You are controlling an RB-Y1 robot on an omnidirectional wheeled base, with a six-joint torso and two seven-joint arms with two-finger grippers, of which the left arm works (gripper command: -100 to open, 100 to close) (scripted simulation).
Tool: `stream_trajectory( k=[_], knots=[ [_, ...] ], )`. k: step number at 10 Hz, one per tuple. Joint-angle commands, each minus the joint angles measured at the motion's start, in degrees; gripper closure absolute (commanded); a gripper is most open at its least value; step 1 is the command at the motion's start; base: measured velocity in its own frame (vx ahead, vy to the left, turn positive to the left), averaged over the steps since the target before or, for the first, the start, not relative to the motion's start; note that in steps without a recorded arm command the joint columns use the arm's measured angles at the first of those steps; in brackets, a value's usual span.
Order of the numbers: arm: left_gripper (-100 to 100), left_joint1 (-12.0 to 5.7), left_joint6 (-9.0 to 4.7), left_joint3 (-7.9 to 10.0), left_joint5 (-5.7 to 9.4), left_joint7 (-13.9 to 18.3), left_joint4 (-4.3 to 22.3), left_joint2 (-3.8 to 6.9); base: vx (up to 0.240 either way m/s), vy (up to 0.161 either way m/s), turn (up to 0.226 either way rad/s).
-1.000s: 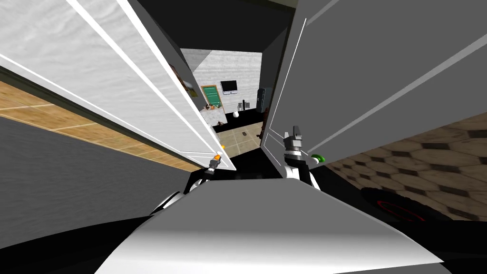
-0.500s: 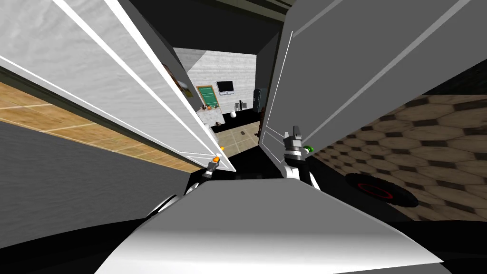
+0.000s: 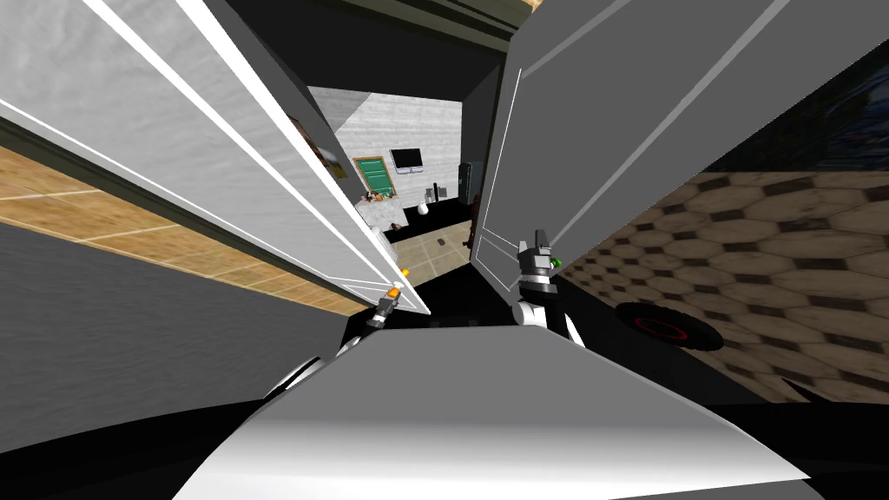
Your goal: Pull the door open
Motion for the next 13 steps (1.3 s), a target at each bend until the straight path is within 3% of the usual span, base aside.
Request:
stream_trajectory(
  k=[1,9,11,13],
  knots=[
    [100,0.29,-1.13,-0.15,-0.2,0.3,0.6,0.1,-0.216,0.098,-0.228],
    [100,1.44,-5.14,-0.36,-0.75,1.4,2.6,0.87,-0.169,0.085,-0.152],
    [100,1.63,-5.82,-0.4,-0.85,1.5,3.0,1.0,-0.145,0.074,-0.073],
    [100,0.9,-5.9,-0.63,-1.09,1.6,4.1,0.48,-0.113,0.054,-0.107]
  ],
)
